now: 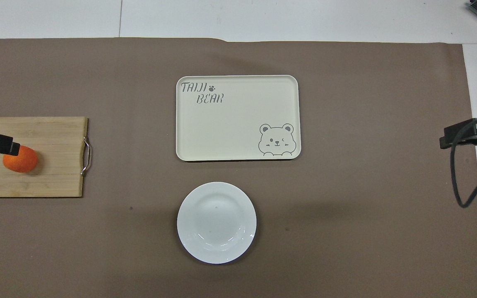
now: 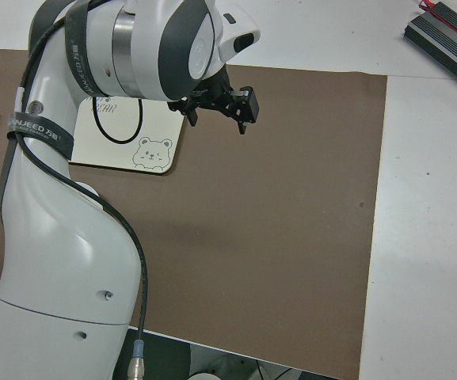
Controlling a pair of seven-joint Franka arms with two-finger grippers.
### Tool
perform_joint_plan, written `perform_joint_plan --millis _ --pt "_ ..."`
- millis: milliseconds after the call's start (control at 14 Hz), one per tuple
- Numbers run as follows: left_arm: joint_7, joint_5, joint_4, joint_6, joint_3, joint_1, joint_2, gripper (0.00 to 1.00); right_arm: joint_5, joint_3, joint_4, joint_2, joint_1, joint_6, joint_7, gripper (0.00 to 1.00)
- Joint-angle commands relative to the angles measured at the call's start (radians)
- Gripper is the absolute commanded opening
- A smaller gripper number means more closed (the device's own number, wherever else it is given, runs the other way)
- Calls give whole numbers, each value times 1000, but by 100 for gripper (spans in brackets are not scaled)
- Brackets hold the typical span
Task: Place orange and plate with both arms
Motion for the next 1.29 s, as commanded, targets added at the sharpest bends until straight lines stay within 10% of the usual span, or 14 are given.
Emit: perform_joint_plan --millis 0,1214 --pt "1 7 -19 -6 -7 -2 -20 100 25 6 5 -3 -11 -13 8 100" --pt "1 7 -19 -6 -6 10 -20 100 25 8 5 -3 -11 -13 8 100"
